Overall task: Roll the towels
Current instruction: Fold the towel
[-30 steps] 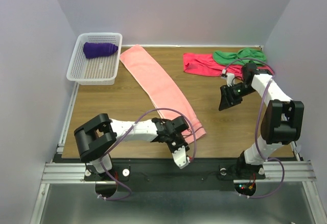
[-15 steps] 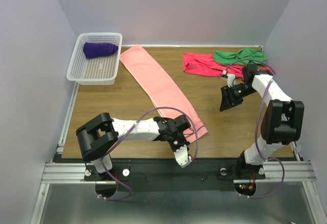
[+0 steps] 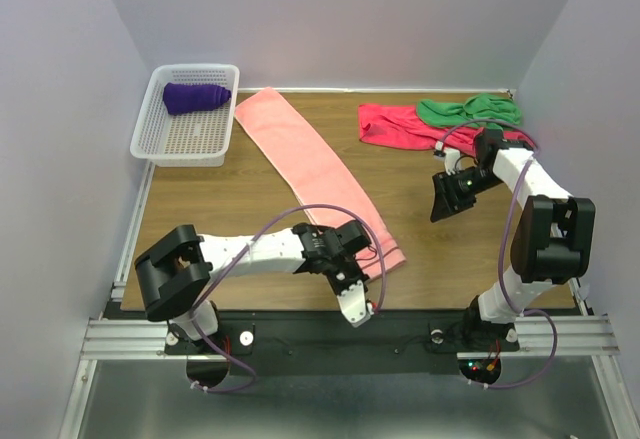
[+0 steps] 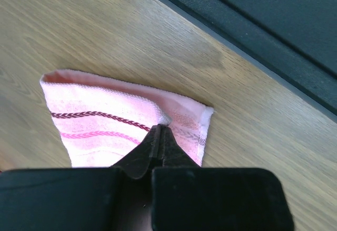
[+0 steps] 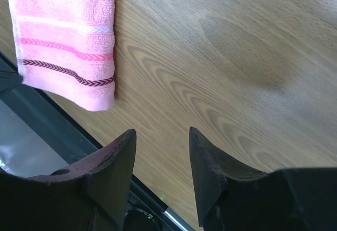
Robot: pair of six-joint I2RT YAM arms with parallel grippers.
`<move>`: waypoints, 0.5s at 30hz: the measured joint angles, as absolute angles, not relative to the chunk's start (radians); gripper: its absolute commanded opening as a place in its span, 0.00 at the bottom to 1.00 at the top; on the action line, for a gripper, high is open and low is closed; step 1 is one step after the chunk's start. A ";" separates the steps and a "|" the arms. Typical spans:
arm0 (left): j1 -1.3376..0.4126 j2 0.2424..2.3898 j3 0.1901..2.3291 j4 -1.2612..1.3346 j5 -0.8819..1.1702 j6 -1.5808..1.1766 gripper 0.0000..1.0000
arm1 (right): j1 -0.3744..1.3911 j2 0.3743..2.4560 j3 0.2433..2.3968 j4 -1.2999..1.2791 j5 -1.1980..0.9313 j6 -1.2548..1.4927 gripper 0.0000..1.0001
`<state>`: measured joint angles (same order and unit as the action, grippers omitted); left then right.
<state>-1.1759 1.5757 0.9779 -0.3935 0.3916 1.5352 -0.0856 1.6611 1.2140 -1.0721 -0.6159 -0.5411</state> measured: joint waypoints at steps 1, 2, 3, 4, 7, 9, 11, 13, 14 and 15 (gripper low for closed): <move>-1.176 1.567 0.978 -0.403 0.391 1.534 0.00 | -0.086 1.661 1.214 -1.071 -0.616 -0.542 0.50; -1.176 1.562 0.978 -0.411 0.391 1.534 0.00 | -0.086 1.661 1.214 -1.072 -0.616 -0.543 0.50; -1.176 1.556 0.978 -0.421 0.390 1.534 0.00 | -0.086 1.661 1.214 -1.072 -0.616 -0.543 0.50; -1.176 1.553 0.978 -0.427 0.390 1.535 0.00 | -0.086 1.661 1.214 -1.071 -0.616 -0.543 0.50; -1.176 1.538 0.978 -0.451 0.391 1.535 0.00 | -0.086 1.661 1.214 -1.072 -0.616 -0.544 0.50; -1.176 1.527 0.978 -0.469 0.391 1.535 0.00 | -0.086 1.661 1.214 -1.072 -0.615 -0.546 0.50; -1.176 1.519 0.978 -0.484 0.392 1.535 0.00 | -0.086 1.661 1.214 -1.072 -0.615 -0.546 0.52; -1.176 1.510 0.978 -0.503 0.392 1.535 0.00 | -0.086 1.661 1.214 -1.072 -0.617 -0.546 0.54; -1.176 1.505 0.978 -0.515 0.393 1.535 0.00 | -0.086 1.661 1.214 -1.073 -0.619 -0.547 0.54; -1.176 1.500 0.978 -0.527 0.393 1.535 0.00 | -0.086 1.661 1.214 -1.074 -0.623 -0.548 0.55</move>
